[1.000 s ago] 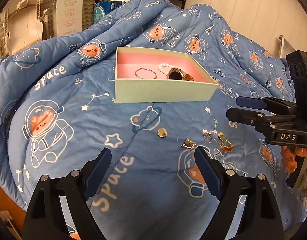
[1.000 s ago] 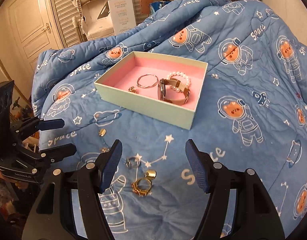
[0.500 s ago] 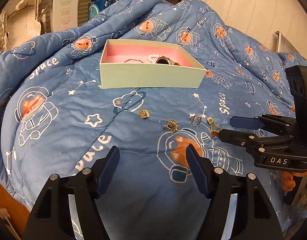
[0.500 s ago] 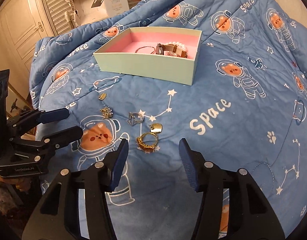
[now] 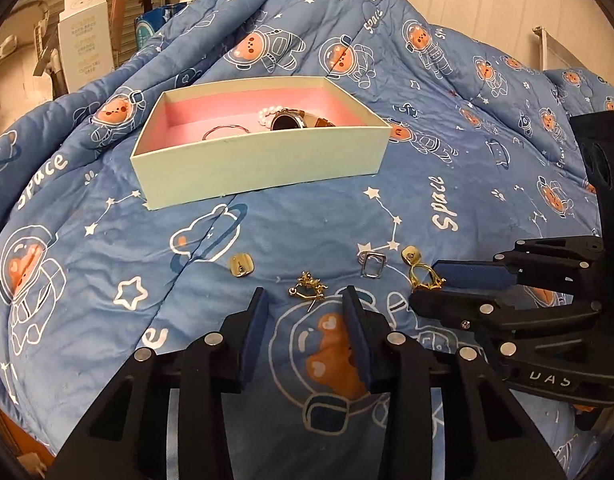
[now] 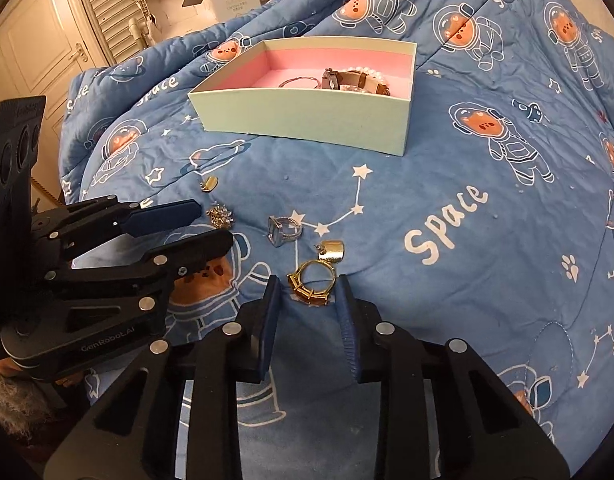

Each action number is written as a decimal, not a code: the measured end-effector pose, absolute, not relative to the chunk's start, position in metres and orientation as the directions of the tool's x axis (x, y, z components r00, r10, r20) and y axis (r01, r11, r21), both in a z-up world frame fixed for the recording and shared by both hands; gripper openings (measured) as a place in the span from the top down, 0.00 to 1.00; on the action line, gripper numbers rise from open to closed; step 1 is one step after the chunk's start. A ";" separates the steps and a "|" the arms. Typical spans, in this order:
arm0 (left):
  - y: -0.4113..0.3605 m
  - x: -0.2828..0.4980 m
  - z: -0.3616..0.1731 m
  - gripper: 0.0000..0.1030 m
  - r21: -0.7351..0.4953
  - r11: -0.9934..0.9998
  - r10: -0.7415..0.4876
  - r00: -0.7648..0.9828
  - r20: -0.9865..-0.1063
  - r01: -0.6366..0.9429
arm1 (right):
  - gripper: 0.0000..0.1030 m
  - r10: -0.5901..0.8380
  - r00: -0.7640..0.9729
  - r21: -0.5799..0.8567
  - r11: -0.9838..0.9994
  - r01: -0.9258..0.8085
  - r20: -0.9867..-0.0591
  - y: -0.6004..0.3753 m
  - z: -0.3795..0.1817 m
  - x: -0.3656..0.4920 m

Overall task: Organize jewelry
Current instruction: 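Move both tools back toward the small gold pieces on the comforter, then grasp the gold ring with the right tool while the left tool grasps a gold charm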

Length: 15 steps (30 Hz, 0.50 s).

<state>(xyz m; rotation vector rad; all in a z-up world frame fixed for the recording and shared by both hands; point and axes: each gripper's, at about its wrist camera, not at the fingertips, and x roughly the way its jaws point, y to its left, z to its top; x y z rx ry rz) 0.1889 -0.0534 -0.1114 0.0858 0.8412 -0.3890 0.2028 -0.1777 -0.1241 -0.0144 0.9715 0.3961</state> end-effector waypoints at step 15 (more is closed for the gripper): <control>-0.051 0.193 -0.111 0.81 -0.152 0.913 -0.364 0.586 -0.724 0.380 | 0.76 0.326 0.503 0.179 0.931 -0.318 -0.800 -0.179 -0.125 0.206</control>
